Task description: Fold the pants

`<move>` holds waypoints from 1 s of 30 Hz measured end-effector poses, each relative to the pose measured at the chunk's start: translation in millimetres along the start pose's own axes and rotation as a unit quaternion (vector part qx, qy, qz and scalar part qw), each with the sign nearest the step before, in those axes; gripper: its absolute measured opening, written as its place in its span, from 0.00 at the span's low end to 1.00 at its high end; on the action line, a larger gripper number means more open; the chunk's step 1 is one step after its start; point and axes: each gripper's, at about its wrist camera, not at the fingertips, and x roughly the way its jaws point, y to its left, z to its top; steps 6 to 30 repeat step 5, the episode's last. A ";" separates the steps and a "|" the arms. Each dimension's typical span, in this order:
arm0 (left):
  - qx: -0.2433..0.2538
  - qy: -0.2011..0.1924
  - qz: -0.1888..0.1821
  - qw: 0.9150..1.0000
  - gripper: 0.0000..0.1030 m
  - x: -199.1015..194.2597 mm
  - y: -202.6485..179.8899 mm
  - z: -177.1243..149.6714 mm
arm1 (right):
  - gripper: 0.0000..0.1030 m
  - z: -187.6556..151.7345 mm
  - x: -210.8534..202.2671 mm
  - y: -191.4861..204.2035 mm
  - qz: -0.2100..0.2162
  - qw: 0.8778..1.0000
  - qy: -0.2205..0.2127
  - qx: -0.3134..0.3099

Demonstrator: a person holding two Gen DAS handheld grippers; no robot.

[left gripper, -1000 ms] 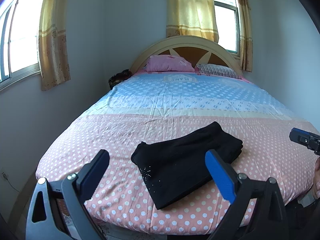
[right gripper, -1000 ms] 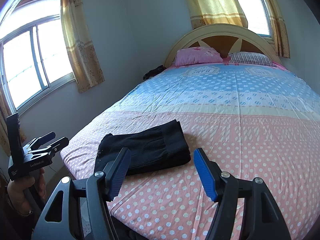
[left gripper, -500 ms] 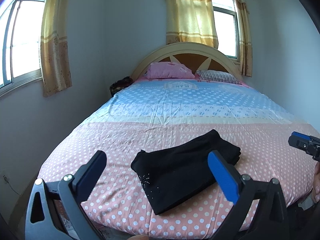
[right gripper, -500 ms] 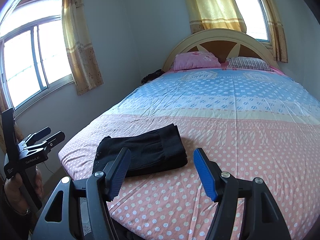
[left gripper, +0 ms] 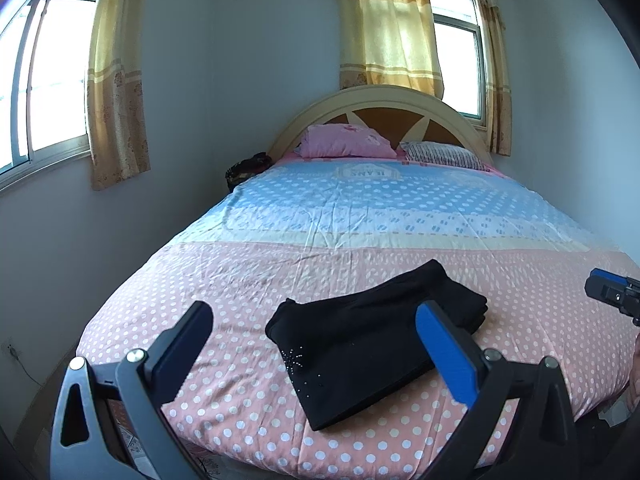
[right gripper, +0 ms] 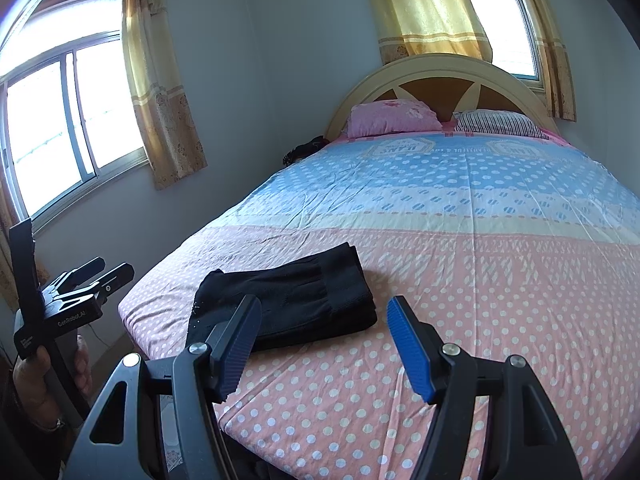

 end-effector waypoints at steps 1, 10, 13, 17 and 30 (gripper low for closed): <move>-0.001 -0.003 0.001 1.000 1.00 -0.7 0.5 -0.8 | 0.65 -0.3 0.1 -0.6 -0.001 1.000 0.001 0.000; 0.005 -0.008 0.002 1.000 1.00 0.4 -1.0 -2.8 | 0.65 -2.4 -1.9 -3.9 -0.005 1.000 0.001 -0.001; 0.005 -0.008 0.002 1.000 1.00 0.4 -1.0 -2.8 | 0.65 -2.4 -1.9 -3.9 -0.005 1.000 0.001 -0.001; 0.005 -0.008 0.002 1.000 1.00 0.4 -1.0 -2.8 | 0.65 -2.4 -1.9 -3.9 -0.005 1.000 0.001 -0.001; 0.005 -0.008 0.002 1.000 1.00 0.4 -1.0 -2.8 | 0.65 -2.4 -1.9 -3.9 -0.005 1.000 0.001 -0.001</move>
